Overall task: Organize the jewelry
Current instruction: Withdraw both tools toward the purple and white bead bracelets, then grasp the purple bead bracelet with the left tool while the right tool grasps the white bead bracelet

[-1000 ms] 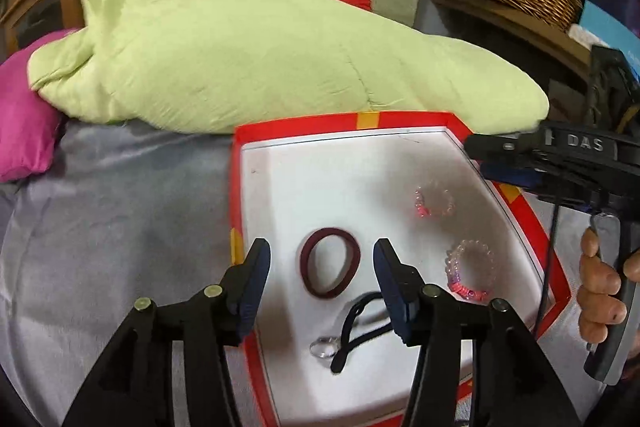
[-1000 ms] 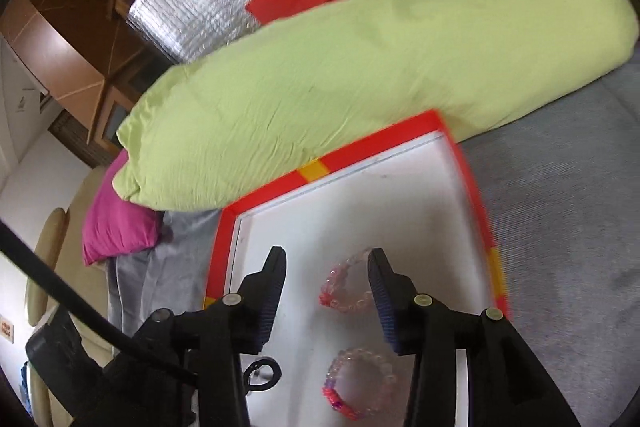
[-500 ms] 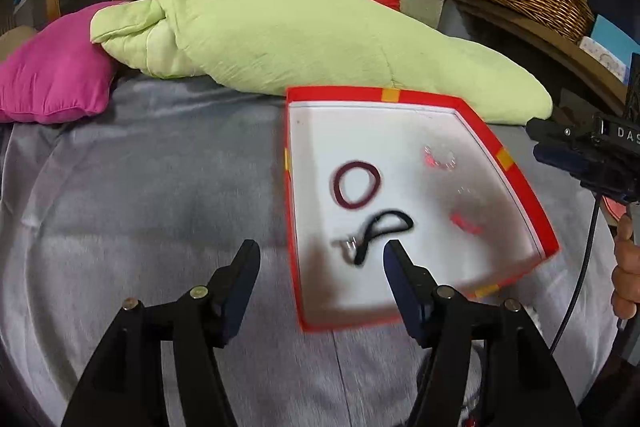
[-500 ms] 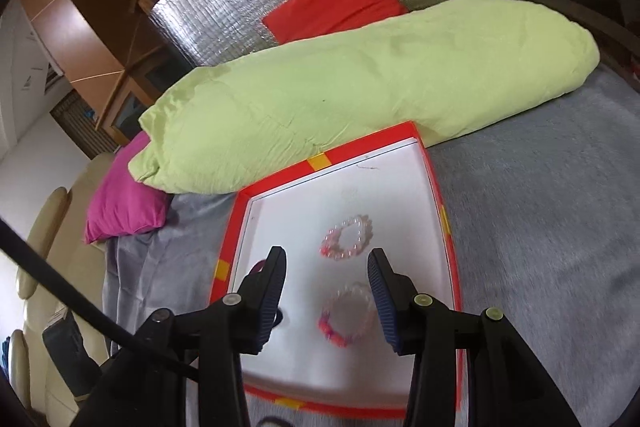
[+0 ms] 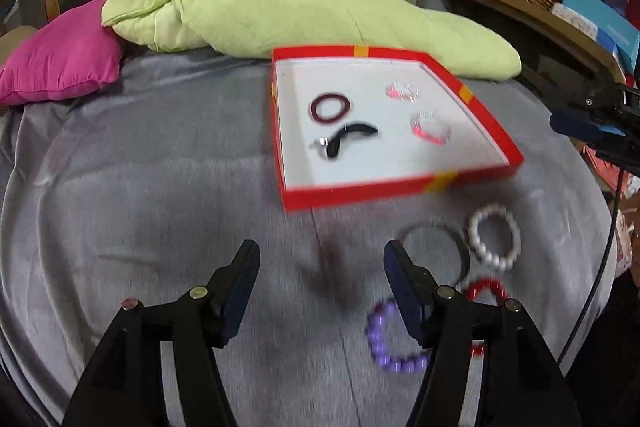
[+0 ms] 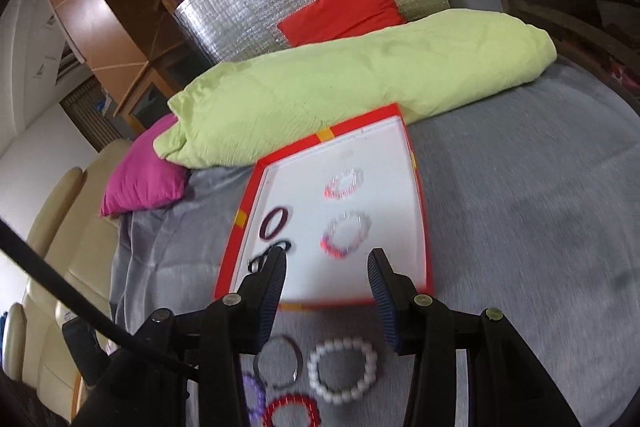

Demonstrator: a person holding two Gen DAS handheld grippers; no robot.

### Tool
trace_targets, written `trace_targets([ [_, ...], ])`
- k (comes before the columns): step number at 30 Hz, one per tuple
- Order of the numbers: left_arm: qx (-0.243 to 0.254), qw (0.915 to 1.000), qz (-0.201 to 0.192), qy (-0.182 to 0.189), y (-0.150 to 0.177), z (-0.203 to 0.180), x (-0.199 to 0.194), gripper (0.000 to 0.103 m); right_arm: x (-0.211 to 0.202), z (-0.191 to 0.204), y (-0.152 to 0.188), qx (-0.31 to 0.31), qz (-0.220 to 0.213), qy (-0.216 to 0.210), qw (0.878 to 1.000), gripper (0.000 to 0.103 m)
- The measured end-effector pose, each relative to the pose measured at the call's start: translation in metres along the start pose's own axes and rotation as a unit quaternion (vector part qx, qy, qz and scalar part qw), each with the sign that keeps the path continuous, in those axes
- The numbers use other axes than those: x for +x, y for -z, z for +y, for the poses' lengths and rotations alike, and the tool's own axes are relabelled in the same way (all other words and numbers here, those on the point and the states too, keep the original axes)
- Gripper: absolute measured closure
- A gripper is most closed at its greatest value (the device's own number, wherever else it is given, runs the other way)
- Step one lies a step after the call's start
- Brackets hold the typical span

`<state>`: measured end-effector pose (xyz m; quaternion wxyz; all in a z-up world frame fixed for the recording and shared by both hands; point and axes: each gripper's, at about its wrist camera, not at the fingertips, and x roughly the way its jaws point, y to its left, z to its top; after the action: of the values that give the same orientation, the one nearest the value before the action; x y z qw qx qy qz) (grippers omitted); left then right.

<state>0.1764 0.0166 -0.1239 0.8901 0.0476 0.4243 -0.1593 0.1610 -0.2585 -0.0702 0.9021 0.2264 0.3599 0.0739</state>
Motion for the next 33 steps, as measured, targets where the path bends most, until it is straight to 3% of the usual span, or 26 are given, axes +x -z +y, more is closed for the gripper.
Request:
trace_targets([
  [8,0.015,0.9996,0.022,0.008,0.029,-0.004,-0.008,0.038,-0.003,0.0,0.037,-0.018,0.04,0.019,0.999,0.057],
  [17,0.072,0.9963,0.029,0.037,0.047,-0.017,-0.015,0.038,0.012,-0.005,0.061,-0.038,0.079,0.044,0.995,0.057],
  [24,0.048,0.9949,0.042,0.079,0.042,-0.018,-0.011,0.038,0.034,-0.004,0.067,-0.046,0.103,0.072,0.991,0.058],
  [29,0.065,0.9941,0.05,0.071,0.042,-0.025,-0.005,0.038,0.043,0.001,0.072,-0.061,0.106,0.09,0.988,0.068],
  [30,0.065,0.9939,0.054,0.07,0.042,-0.026,-0.003,0.04,0.045,0.001,0.073,-0.062,0.107,0.093,0.988,0.068],
  [32,0.062,0.9938,0.059,0.07,0.042,-0.024,0.0,0.05,0.051,0.001,0.075,-0.061,0.113,0.101,0.987,0.079],
  [33,0.057,0.9937,0.061,0.076,0.042,-0.023,0.0,0.059,0.054,0.0,0.077,-0.061,0.117,0.106,0.986,0.081],
])
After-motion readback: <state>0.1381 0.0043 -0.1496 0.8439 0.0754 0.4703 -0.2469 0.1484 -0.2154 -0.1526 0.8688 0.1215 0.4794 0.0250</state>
